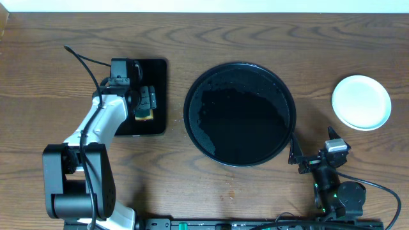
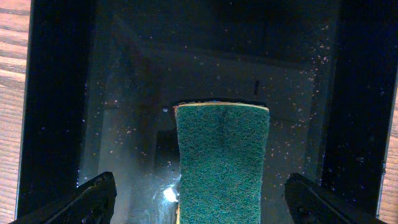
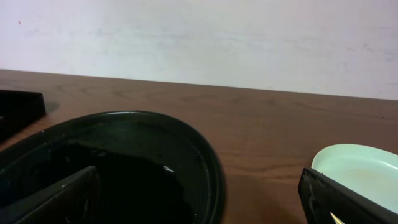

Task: Clean dirty plates on tray and stack at the side

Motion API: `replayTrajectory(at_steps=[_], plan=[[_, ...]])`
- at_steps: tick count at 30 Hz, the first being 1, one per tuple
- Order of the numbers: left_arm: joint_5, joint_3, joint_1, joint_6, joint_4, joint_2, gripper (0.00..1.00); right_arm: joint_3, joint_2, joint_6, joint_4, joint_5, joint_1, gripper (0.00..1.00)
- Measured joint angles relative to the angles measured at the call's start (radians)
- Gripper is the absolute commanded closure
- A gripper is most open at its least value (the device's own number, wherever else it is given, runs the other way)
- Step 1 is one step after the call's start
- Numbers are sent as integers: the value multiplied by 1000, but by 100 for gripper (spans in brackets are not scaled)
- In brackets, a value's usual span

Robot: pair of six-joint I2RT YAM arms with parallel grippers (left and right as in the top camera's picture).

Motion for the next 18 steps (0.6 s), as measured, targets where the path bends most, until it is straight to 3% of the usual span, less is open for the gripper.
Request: replayTrajectory(at_steps=[18], plan=[[0, -3, -3, 0, -21, -11, 13, 0, 0, 0, 0, 0, 0, 1]])
